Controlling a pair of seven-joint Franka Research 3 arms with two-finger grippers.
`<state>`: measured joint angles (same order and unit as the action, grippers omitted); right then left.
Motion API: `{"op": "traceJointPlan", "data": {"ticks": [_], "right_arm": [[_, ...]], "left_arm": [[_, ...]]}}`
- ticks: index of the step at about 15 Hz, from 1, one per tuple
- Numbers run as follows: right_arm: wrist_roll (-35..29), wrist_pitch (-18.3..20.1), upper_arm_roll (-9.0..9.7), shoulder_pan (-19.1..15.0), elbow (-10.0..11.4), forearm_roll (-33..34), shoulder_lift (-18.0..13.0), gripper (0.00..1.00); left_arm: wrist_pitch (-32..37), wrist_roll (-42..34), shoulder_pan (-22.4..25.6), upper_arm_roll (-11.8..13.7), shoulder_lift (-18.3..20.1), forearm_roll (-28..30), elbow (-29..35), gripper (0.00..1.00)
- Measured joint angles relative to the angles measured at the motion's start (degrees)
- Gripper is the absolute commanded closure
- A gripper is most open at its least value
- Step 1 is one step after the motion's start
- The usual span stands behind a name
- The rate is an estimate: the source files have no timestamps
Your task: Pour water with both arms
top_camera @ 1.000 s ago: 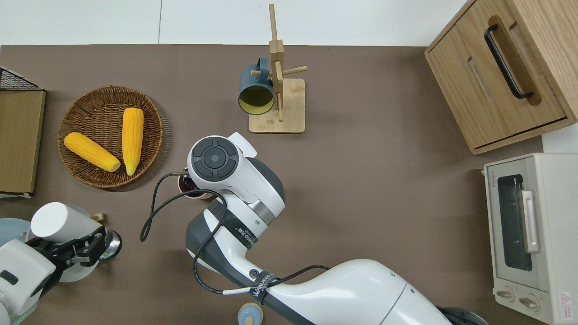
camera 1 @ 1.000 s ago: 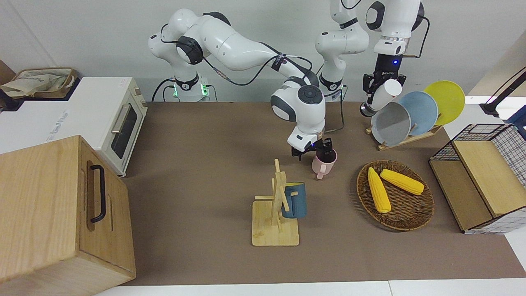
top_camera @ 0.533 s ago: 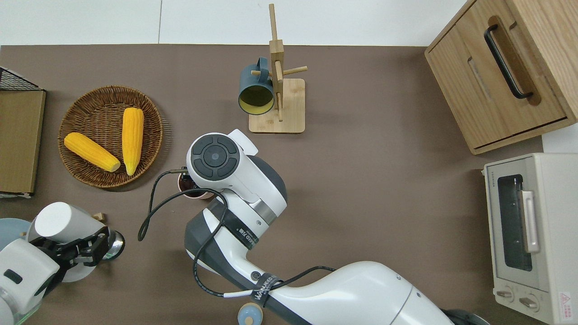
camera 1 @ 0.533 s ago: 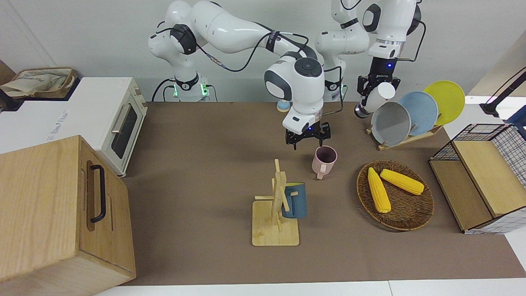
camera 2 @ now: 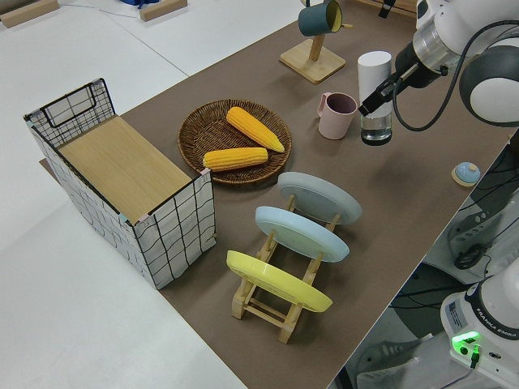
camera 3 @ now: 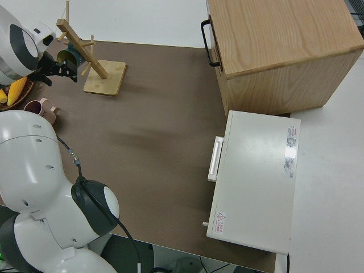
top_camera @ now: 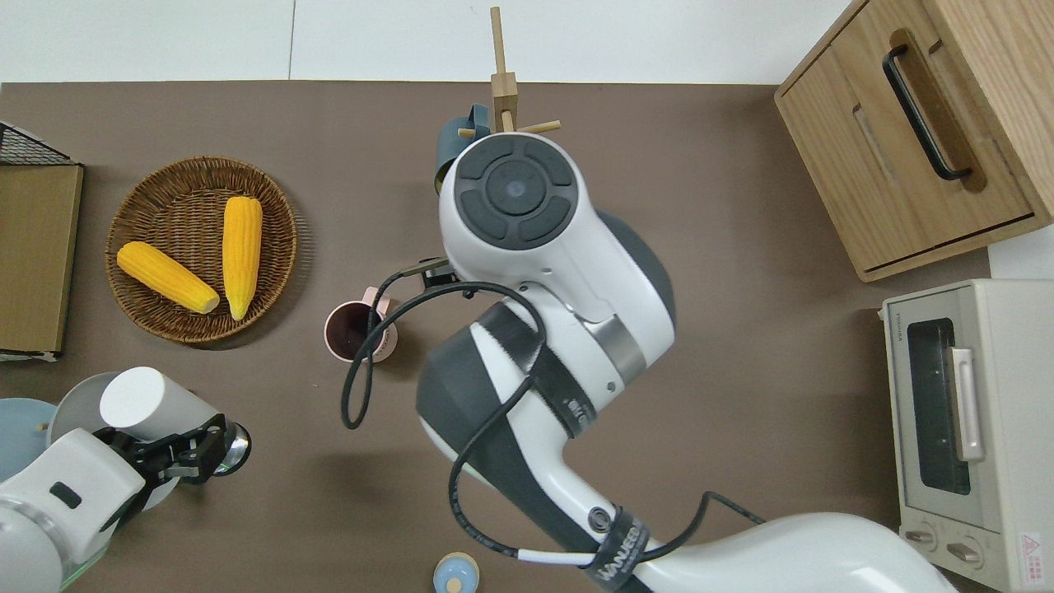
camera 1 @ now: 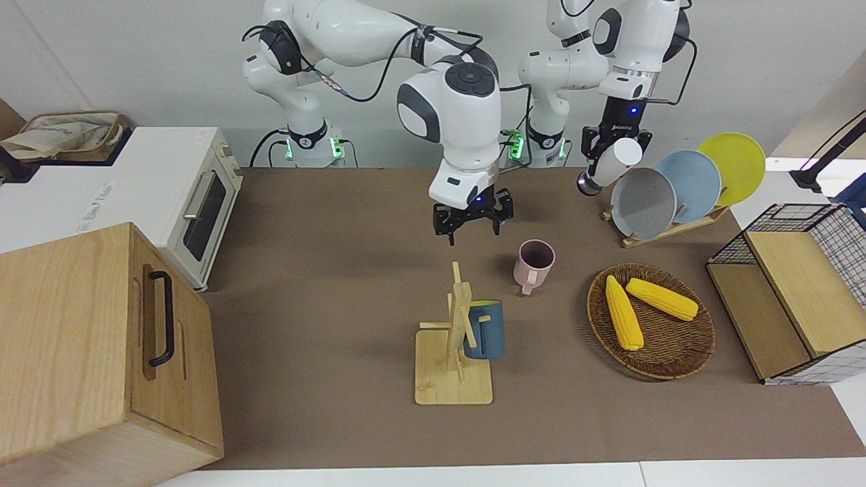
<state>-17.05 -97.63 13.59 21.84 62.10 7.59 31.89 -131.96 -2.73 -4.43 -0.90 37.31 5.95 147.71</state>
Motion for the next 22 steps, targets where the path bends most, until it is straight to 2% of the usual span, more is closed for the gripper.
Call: {"op": "traceJointPlan", "data": {"ticks": [2,4,6,9,12,16,20,22], "right_arm": [[5.95,1.05,-1.9,-1.24,1.68,-0.01,-1.46,0.015],[11.14,1.11,-3.24,-3.01,4.22,-0.02,-3.34,0.015],[15.85,1.18,-3.77,-5.52,6.72,-0.02,-5.39,0.015],[20.26,2.88,-4.35,-8.59,9.23,-0.03,-8.23,0.015],[20.96,3.44,-5.53,-10.29,12.04,-0.5,-11.43,0.015],[21.1,5.7,-9.8,-12.75,15.81,-5.49,-16.04,0.015],[21.19,6.55,-10.6,-16.92,19.95,-6.79,-20.84,0.015],[21.19,7.66,-11.09,-18.29,22.87,-6.88,-24.05,0.015]], "left_arm": [[0.0,0.02,-1.25,-0.03,-0.58,0.6,0.23,1.0],[-0.01,0.03,-2.39,-0.06,-1.1,0.87,0.49,1.0],[-0.02,0.03,-3.36,-0.09,-1.74,0.95,0.55,1.0],[-0.03,0.03,-4.73,-0.1,-2.58,1.03,0.58,1.0],[-0.07,0.4,-6.27,-0.13,-3.4,1.14,0.64,1.0],[-0.98,1.32,-7.68,-0.45,-4.55,1.17,0.71,1.0],[-3.13,3.08,-8.01,-1.82,-6.68,1.17,0.81,1.0],[-3.51,3.32,-8.02,-2.19,-7.93,1.17,0.81,1.0]]}}
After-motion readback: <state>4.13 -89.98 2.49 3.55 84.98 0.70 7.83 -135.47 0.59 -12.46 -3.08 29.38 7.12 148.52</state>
